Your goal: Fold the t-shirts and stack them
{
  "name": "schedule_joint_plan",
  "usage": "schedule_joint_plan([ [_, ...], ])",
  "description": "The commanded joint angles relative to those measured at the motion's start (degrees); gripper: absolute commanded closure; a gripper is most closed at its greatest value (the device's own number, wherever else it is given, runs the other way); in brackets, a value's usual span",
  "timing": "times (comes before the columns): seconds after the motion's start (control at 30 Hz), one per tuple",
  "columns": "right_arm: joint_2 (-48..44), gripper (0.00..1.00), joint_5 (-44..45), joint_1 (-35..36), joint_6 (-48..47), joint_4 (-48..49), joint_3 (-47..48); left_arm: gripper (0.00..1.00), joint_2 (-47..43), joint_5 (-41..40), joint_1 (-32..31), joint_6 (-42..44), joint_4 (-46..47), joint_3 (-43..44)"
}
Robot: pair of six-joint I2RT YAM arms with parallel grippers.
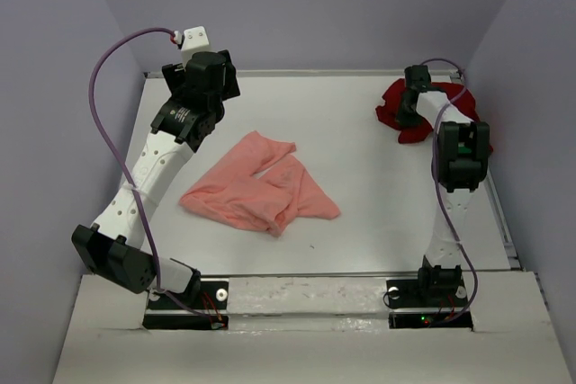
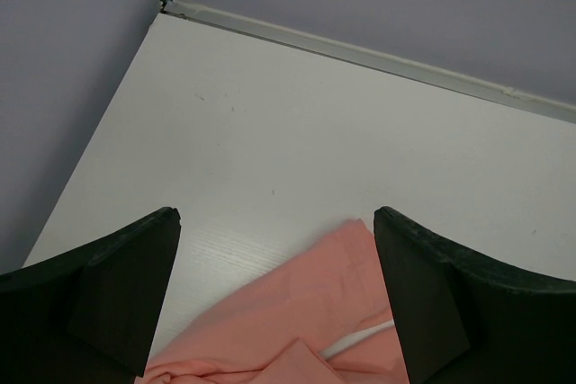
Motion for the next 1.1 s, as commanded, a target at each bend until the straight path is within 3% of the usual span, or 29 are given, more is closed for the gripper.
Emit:
schedule_joint_plan([
  [0.0, 5.5, 1.0, 3.0, -1.3, -2.1, -3.0, 8.2, 0.01, -0.3, -0.5, 0.2, 0.9, 1.2, 1.1],
  [0.27, 18.2, 1.0, 2.4, -3.2, -4.4, -9.0, 31.7, 0.01, 1.2, 0.7, -0.3, 0.4, 1.7, -0.2],
  [0.4, 20.5, 1.0, 0.6, -3.7, -5.1, -9.2, 37.3, 0.01, 3.3, 1.0, -1.2, 0.1, 2.3, -1.3],
  [0.53, 18.4, 1.0, -4.4, -3.7, -5.8, -8.4, 36.0, 0.01, 4.6, 0.1, -1.9, -0.6, 2.7, -2.1],
  [0.57, 17.2, 0.86, -5.2, -3.7, -6.7, -6.9, 34.6, 0.01, 4.7, 0.2, -2.0, -0.8, 3.0, -2.4],
  [0.7, 10.4, 0.58, -4.6, -1.1, -9.2, -3.6, 28.2, 0.01, 5.7, 0.4, -2.2, -1.6, 4.2, -3.8],
  [0.83, 4.7, 0.37, -5.3, 1.6, -7.9, -4.2, 27.8, 0.01, 8.5, -0.5, -2.3, -1.8, 4.8, -5.0],
  [0.9, 1.2, 0.16, -5.2, 4.6, -7.6, -6.4, 27.6, 0.01, 10.0, -1.5, -2.3, -1.2, 3.8, -5.2],
  [0.97, -2.0, 0.09, -3.7, 8.3, -6.3, -8.4, 24.7, 0.01, 11.4, -2.9, -2.4, -1.3, 1.7, -3.7],
  [1.07, -11.5, 0.11, -11.8, 12.4, 0.0, -7.6, 12.9, 0.01, 12.9, -7.4, -2.5, -1.4, -2.0, -2.3],
])
